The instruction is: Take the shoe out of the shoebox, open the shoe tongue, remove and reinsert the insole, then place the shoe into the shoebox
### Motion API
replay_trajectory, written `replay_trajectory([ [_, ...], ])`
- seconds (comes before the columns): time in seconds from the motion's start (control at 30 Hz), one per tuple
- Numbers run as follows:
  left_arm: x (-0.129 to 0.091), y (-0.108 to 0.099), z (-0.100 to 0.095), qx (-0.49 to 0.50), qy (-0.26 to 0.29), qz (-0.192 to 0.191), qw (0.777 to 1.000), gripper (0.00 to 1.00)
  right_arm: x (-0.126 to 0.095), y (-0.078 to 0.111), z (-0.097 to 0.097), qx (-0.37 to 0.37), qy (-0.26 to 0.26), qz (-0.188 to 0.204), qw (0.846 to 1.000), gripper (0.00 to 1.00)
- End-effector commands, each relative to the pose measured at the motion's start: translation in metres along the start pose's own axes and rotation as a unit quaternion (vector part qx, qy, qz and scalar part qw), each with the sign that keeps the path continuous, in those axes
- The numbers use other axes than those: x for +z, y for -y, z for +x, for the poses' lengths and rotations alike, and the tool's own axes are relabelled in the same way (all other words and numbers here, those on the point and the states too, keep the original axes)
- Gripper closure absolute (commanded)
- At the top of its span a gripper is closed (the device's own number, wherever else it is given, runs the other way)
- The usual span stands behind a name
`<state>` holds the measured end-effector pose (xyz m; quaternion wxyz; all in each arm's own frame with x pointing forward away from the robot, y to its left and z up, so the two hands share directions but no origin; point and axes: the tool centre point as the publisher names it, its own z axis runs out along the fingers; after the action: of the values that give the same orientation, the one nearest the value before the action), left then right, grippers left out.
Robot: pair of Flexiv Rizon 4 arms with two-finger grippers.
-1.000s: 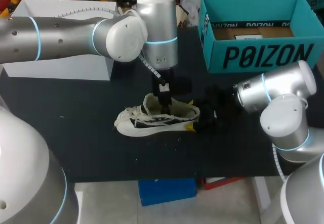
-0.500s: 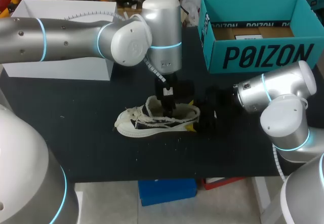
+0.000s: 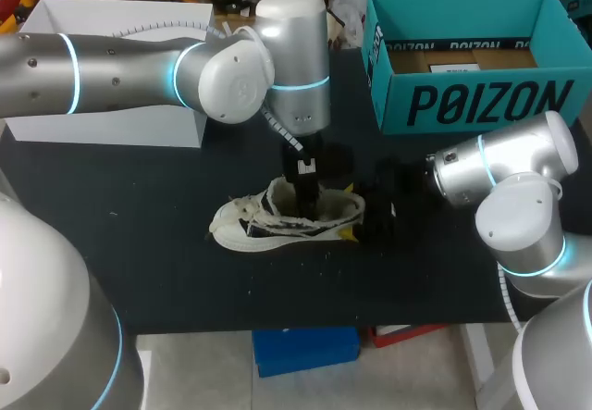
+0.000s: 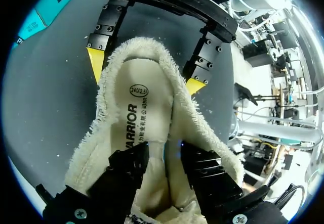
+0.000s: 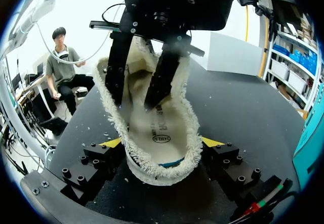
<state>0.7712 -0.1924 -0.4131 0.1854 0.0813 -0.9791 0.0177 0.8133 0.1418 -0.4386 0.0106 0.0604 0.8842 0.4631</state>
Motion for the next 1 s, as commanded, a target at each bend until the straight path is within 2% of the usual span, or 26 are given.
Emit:
replay_trajectory([
  [0.03, 0.013, 0.001, 0.007, -0.011, 0.020, -0.013, 1.000, 0.62, 0.002, 0.002, -0.003, 0.001, 0.001, 0.001, 1.000, 1.00],
  [0.23, 0.018, -0.001, 0.004, -0.045, 0.069, -0.049, 0.995, 0.66, 0.002, 0.002, -0.003, 0.001, 0.001, 0.001, 1.000, 1.00],
  [0.53, 0.022, -0.008, -0.005, -0.083, 0.141, -0.079, 0.983, 0.73, 0.002, 0.002, -0.003, 0.001, 0.001, 0.001, 1.000, 1.00],
  [0.7, 0.029, -0.012, -0.009, -0.091, 0.191, -0.097, 0.973, 0.68, 0.002, 0.002, -0.003, 0.001, 0.001, 0.001, 1.000, 1.00],
  [0.77, 0.033, -0.012, -0.010, -0.095, 0.211, -0.106, 0.967, 0.70, 0.002, 0.002, -0.003, 0.001, 0.001, 0.001, 1.000, 1.00],
  [1.0, 0.046, -0.019, -0.018, -0.113, 0.253, -0.100, 0.956, 0.70, 0.002, 0.002, -0.003, 0.001, 0.001, 0.001, 1.000, 1.00],
])
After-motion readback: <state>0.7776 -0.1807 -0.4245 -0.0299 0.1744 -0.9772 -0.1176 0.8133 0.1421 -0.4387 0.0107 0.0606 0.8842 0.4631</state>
